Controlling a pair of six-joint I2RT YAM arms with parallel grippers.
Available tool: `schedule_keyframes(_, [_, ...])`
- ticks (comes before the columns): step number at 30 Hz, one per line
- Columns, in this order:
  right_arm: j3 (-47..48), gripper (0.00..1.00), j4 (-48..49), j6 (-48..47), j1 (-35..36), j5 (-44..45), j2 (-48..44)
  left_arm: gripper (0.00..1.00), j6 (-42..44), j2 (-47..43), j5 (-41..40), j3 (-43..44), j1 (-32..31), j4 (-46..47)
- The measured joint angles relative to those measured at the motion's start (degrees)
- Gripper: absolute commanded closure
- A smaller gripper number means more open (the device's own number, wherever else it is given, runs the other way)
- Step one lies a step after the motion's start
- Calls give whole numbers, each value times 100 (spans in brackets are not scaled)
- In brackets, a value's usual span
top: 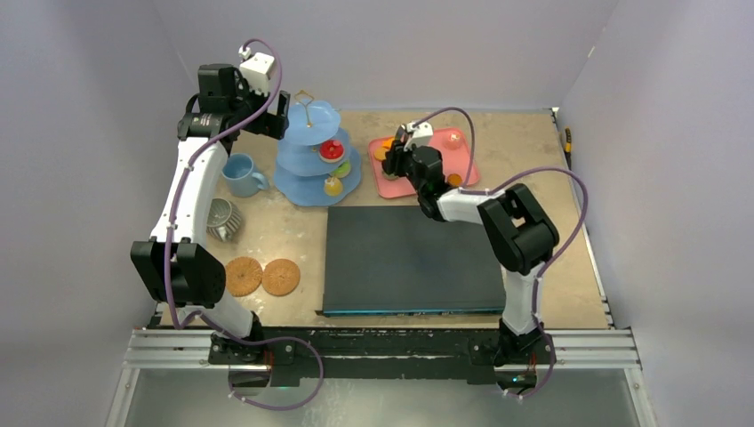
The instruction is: Serve the afternoon tea
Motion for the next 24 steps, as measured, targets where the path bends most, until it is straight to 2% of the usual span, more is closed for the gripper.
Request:
schedule_keyframes(6, [-487, 56, -74, 2, 170, -4, -949, 1, 0, -2, 0, 0, 0, 33])
schedule_keyframes(14, [-675, 55, -131, 46, 1088, -63, -1978, 1, -4, -2, -2, 0, 0, 70])
schedule_keyframes(19, [-595, 55, -186, 175, 1478, -236, -2083, 2, -7, -2, 0, 0, 0, 74])
schedule_keyframes(24, [-166, 55, -210, 278, 1589, -328, -1773, 1, -7, -2, -2, 0, 0, 74])
